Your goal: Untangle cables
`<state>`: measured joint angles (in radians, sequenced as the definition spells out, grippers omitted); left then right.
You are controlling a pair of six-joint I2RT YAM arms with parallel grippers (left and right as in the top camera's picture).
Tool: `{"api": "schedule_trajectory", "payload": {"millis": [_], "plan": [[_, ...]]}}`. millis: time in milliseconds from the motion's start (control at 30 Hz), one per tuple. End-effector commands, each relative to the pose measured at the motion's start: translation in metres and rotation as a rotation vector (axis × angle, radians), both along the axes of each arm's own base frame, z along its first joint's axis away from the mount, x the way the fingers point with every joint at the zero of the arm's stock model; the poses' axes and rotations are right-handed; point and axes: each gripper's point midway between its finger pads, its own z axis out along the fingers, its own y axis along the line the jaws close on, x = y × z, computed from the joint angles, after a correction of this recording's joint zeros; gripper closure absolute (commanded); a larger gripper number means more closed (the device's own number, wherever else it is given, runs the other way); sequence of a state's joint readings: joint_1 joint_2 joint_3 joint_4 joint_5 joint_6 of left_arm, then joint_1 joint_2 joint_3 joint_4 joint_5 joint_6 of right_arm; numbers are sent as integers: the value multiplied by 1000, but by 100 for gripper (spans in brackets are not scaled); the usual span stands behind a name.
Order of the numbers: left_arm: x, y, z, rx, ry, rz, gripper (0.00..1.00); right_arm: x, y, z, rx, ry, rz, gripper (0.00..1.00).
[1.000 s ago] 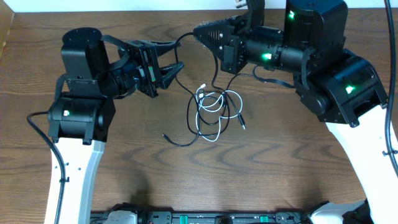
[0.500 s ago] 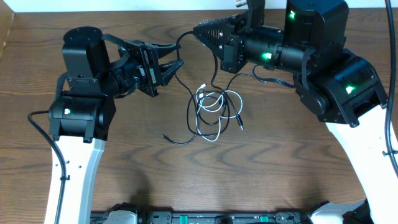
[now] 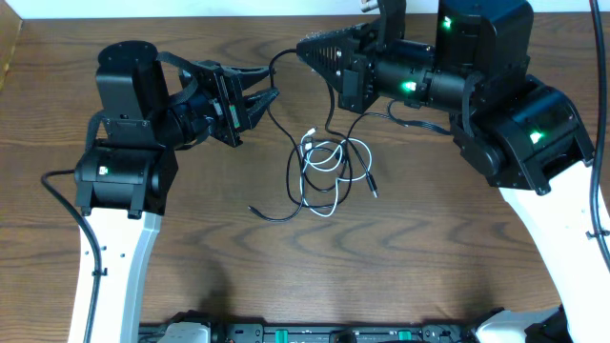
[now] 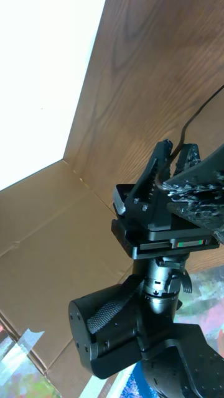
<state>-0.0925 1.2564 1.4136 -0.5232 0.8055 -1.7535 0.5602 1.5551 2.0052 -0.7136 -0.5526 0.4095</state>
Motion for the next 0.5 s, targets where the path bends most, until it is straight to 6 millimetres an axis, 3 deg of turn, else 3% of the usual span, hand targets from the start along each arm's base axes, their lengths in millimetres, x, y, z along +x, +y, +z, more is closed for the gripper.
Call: {"api": "schedule_trajectory", "payload": {"millis": [0, 467], "plan": [[3, 1, -3, 13, -6, 2, 72, -2, -2, 1, 3, 4, -3, 99], [-1, -3, -1, -13, 7, -24, 71, -7, 0, 0, 6, 13, 27, 99]]}}
